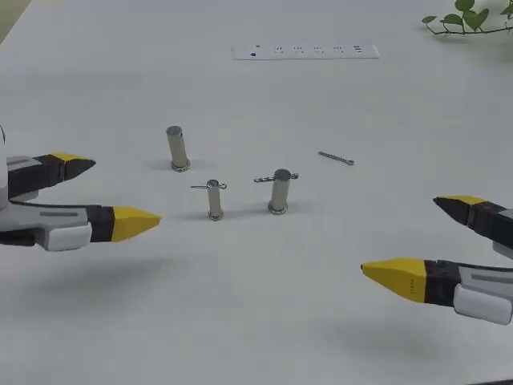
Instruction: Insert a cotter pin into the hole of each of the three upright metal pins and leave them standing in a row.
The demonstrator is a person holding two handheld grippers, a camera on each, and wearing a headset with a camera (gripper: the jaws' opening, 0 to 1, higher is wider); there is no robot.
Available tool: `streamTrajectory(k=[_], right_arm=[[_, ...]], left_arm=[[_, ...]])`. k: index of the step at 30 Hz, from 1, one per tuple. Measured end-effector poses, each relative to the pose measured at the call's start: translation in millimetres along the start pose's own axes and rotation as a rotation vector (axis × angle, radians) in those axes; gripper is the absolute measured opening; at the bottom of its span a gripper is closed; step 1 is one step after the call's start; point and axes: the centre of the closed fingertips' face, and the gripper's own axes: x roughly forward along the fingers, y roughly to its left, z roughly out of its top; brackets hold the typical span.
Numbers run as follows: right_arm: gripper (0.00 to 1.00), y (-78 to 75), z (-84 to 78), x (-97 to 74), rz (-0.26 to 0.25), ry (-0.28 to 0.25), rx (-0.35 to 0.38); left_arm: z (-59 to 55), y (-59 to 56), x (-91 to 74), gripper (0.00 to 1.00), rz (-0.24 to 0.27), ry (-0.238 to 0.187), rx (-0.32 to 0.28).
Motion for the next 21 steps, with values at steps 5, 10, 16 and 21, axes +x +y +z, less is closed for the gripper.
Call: streamTrajectory(k=[5, 10, 16, 21], right_arm=[[0.98, 1.2, 1.0, -1.3, -0.001, -0.001, -0.003], [0.98, 1.4, 3.7, -1.3, -0.007, -0.009, 0.0], [0.98, 2.1, 2.8, -0.5, -0.011, -0.007, 0.002], [0.98, 1.2, 0.2, -0.3, -0.016, 0.003, 0.005]], left_arm=[[14.7, 8.1, 11.0, 0.78, 0.02, -0.027, 0.003], [22.8, 9.2, 22.8, 0.69, 0.024, -0.023, 0.039], [25.8, 11.1, 42.8, 0.55, 0.035, -0.007, 0.066], [24.0, 13.7, 56.5, 0.5, 0.027, 0.033, 0.106]])
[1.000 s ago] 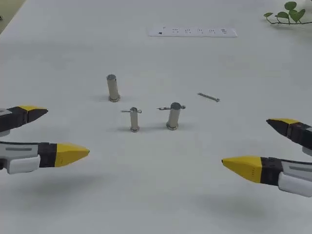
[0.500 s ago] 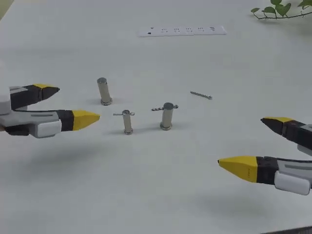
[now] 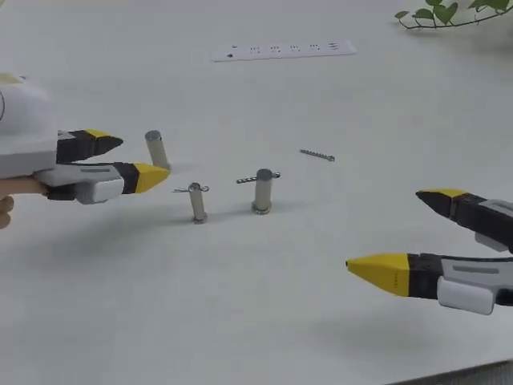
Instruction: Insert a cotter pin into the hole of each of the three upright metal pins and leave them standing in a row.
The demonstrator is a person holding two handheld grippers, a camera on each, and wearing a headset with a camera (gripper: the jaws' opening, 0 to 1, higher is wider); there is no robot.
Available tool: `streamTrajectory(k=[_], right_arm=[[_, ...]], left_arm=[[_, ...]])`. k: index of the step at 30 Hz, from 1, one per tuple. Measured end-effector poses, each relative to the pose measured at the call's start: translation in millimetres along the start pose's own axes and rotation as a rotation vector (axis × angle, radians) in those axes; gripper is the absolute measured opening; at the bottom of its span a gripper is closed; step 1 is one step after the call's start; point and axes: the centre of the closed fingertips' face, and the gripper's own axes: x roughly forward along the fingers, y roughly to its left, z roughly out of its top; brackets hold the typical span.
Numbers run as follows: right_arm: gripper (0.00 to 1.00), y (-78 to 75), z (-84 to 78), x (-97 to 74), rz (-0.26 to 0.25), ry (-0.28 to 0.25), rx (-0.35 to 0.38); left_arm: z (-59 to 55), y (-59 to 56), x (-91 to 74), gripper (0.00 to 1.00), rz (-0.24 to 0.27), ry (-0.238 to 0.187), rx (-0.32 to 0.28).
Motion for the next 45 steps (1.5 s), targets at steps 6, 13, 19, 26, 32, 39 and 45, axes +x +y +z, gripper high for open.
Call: streamTrajectory(k=[6, 13, 19, 26, 32, 39, 45], right_arm=[[0.98, -1.5, -1.0, 0.7, -0.007, 0.005, 0.005], [0.98, -2.2, -2.1, 0.9, -0.013, 0.01, 0.009], [0.98, -4.1, -1.9, 0.2, -0.022, 0.012, 0.01], [0.97, -5.5, -2.2, -0.6, -0.03, 0.013, 0.014], [0.96, -4.2, -4.2, -0.3, -0.024, 0.02, 0.017], [0.95, -1.2, -5.1, 0.3, -0.011, 0.024, 0.011], [0.94, -0.2, -8.5, 0.9, -0.005, 0.036, 0.015]], left_arm=[[3.3, 4.2, 13.5, 0.43, -0.015, 0.019, 0.038], [5.2, 9.0, 23.3, 0.33, -0.029, 0.03, 0.048], [4.3, 14.3, 27.9, 0.25, -0.031, 0.039, 0.066], [3.5, 14.6, 32.0, 0.18, -0.041, 0.045, 0.081], [1.4, 18.2, 35.2, 0.14, -0.033, 0.061, 0.087], [1.4, 20.6, 35.2, 0.12, -0.024, 0.06, 0.07], [1.2, 21.1, 35.7, 0.11, -0.002, 0.059, 0.054]])
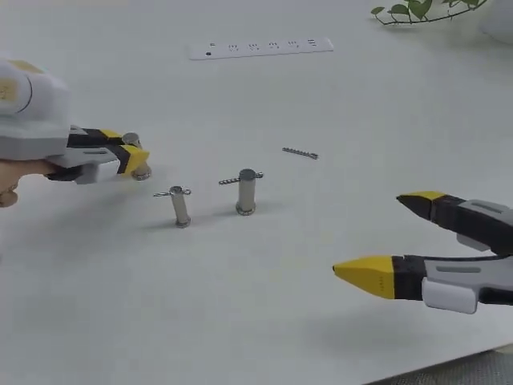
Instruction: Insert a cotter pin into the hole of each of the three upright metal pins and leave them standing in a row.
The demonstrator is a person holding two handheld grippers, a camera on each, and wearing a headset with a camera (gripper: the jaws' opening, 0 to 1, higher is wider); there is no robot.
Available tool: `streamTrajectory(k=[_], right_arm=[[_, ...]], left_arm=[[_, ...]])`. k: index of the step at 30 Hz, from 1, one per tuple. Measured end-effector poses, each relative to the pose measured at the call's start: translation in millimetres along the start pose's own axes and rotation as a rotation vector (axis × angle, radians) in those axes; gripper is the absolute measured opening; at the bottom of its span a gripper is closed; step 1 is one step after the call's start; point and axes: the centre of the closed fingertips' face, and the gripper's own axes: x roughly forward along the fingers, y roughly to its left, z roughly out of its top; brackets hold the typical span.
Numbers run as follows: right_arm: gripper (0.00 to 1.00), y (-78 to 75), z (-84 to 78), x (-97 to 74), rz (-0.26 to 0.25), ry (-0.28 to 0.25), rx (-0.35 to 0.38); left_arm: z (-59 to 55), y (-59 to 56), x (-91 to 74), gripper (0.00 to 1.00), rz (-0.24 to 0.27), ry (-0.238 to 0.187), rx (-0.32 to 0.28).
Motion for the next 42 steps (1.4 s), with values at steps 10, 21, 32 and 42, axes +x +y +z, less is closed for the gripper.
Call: streamTrajectory(k=[10, 21, 32, 42], right_arm=[[0.93, 0.5, -0.2, -0.3, 0.002, 0.001, -0.001], [0.93, 2.9, 1.2, 0.7, 0.014, -0.006, -0.005], [0.93, 5.7, -3.2, 1.1, 0.021, 0.01, -0.011], [0.93, 8.4, -5.4, 1.9, 0.028, 0.015, -0.008]], left_arm=[[-1.0, 0.9, -1.5, 0.11, 0.031, 0.008, -0.032], [2.1, -5.0, -14.7, 0.11, 0.034, 0.009, -0.026], [27.6, -25.0, -55.1, 0.11, 0.009, -0.023, -0.011], [56.0, -48.7, -94.6, 0.11, 0.02, 0.005, 0.006]])
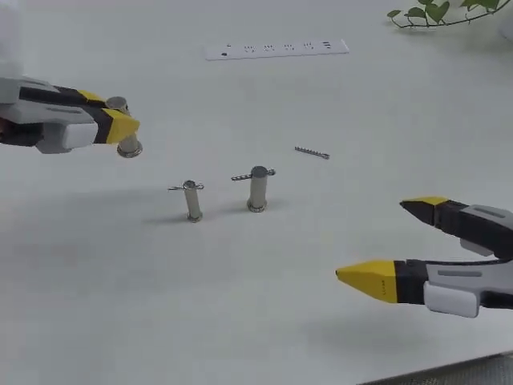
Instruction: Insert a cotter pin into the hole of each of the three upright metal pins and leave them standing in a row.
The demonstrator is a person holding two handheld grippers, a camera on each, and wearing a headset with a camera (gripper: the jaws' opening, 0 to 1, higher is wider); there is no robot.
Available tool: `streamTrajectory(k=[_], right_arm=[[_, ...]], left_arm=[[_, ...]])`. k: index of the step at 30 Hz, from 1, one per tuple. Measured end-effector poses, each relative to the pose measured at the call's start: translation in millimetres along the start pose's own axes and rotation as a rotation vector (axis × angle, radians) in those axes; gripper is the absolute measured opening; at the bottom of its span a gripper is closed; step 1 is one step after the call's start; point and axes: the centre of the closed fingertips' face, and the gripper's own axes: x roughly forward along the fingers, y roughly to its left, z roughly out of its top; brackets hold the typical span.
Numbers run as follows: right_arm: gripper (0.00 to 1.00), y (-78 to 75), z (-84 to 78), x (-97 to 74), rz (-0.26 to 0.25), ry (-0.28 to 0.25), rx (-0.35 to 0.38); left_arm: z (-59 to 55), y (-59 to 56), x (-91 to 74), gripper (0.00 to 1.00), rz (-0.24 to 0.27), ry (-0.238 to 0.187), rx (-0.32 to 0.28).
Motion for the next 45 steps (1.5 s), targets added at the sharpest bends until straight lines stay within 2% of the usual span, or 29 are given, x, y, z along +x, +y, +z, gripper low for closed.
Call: streamTrajectory(k=[5, 6, 7, 10, 14, 17, 20, 21, 22, 24, 26, 27, 33, 36, 45], right_arm=[[0.93, 0.8, -2.1, 0.2, 0.001, 0.008, 0.004], [0.93, 1.6, -2.3, 0.1, 0.004, 0.006, 0.005], [0.93, 2.3, -1.7, 0.0, 0.006, 0.0, 0.004], [0.92, 4.7, 0.4, 0.1, 0.015, -0.014, 0.004], [0.92, 4.6, 0.5, 0.0, 0.013, -0.013, 0.001], [0.92, 4.1, 0.4, -0.7, 0.011, -0.014, 0.002], [0.92, 3.6, 0.8, -1.6, 0.009, -0.018, -0.007], [0.93, 3.3, 1.3, -2.1, 0.009, -0.02, -0.001], [0.94, 3.2, 2.0, -2.2, 0.009, -0.024, 0.0], [0.95, 3.2, 2.5, -2.1, 0.01, -0.025, 0.004], [0.95, 3.1, 2.1, -1.7, 0.011, -0.02, 0.003], [0.95, 3.2, 1.6, -1.4, 0.012, -0.017, 0.003], [0.95, 5.2, 1.8, -0.2, 0.017, -0.017, -0.016], [0.95, 4.6, 3.5, -1.3, 0.014, -0.022, -0.013], [0.95, 1.8, 5.2, -3.6, 0.001, -0.027, -0.011]], left_arm=[[10.4, -18.7, -8.8, 0.11, -0.022, -0.021, -0.008], [11.1, -21.8, -8.2, 0.11, -0.038, -0.031, -0.03], [10.5, -23.0, -7.1, 0.11, -0.047, -0.033, -0.053], [8.1, -30.7, -5.4, 0.11, -0.058, -0.032, -0.031], [3.4, -41.8, -2.6, 0.11, -0.075, -0.023, -0.034], [-5.1, -53.5, 3.9, 0.11, -0.101, -0.025, -0.048], [-16.0, -64.4, 9.2, 0.11, -0.115, -0.003, -0.052], [-23.6, -74.2, 11.9, 0.11, -0.131, 0.012, -0.053], [-28.1, -78.0, 13.7, 0.11, -0.14, 0.024, -0.057], [-36.4, -87.2, 17.4, 0.11, -0.161, 0.041, -0.024], [-40.4, -91.8, 21.2, 0.11, -0.166, 0.046, -0.021], [-42.8, -99.3, 23.7, 0.11, -0.171, 0.055, -0.021], [-59.4, -112.1, 37.5, 0.11, -0.183, 0.093, -0.027], [-63.1, -116.5, 42.4, 0.11, -0.184, 0.1, -0.025], [-72.8, -117.0, 55.8, 0.11, -0.109, 0.128, 0.035]])
